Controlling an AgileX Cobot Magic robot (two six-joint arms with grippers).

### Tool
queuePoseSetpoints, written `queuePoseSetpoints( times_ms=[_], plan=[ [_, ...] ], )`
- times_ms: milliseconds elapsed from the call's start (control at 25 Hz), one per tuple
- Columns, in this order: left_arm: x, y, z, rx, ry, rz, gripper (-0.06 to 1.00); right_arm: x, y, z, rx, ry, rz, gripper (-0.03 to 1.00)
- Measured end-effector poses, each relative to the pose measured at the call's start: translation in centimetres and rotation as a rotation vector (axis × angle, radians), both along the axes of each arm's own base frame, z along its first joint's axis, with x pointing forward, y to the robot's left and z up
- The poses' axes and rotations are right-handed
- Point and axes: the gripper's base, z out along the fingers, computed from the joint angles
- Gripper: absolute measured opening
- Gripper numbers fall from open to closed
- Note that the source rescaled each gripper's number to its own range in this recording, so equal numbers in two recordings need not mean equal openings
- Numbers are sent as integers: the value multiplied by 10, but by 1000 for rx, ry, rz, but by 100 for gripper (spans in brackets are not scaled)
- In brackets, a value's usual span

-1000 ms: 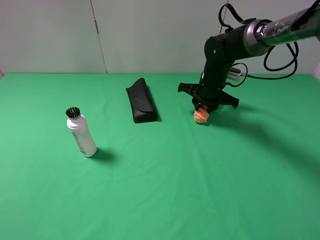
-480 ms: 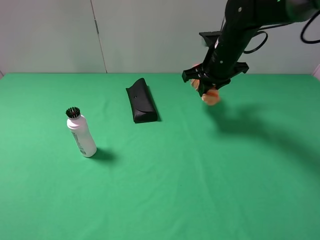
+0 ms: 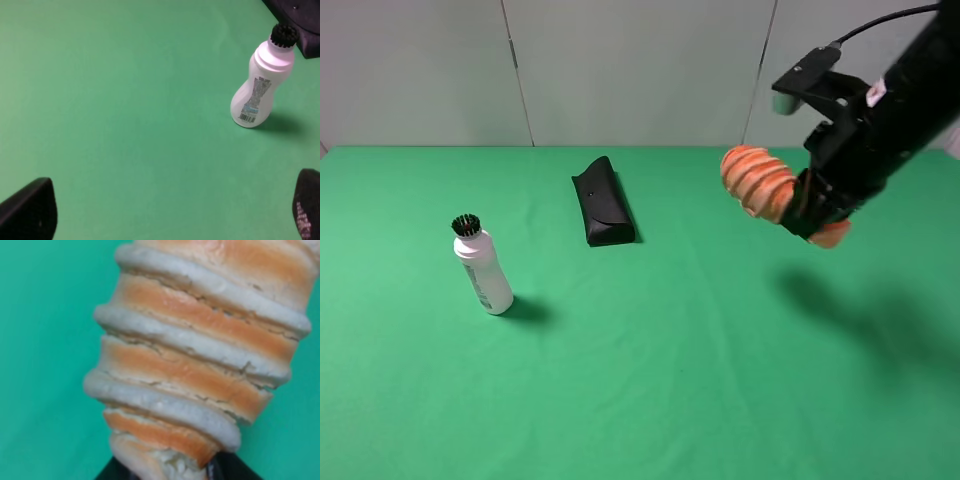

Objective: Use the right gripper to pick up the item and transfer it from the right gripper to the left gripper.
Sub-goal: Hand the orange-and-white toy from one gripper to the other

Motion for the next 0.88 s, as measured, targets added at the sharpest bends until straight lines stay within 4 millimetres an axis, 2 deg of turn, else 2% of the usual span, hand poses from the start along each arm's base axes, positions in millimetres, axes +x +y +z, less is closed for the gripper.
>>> queuePoseSetpoints(
  times_ms=[160,400,600,880],
  plan=[
    [0,0,0,0,0,0,100,-27,7,6,-38,-27,213,3],
    [0,0,0,0,0,0,100,-47,32,13,10,-41,345,3],
    [0,0,0,0,0,0,100,-53,47,15,70,-70,385,2],
    [0,0,0,0,0,0,100,-53,49,16,85,-76,394,2]
  ],
)
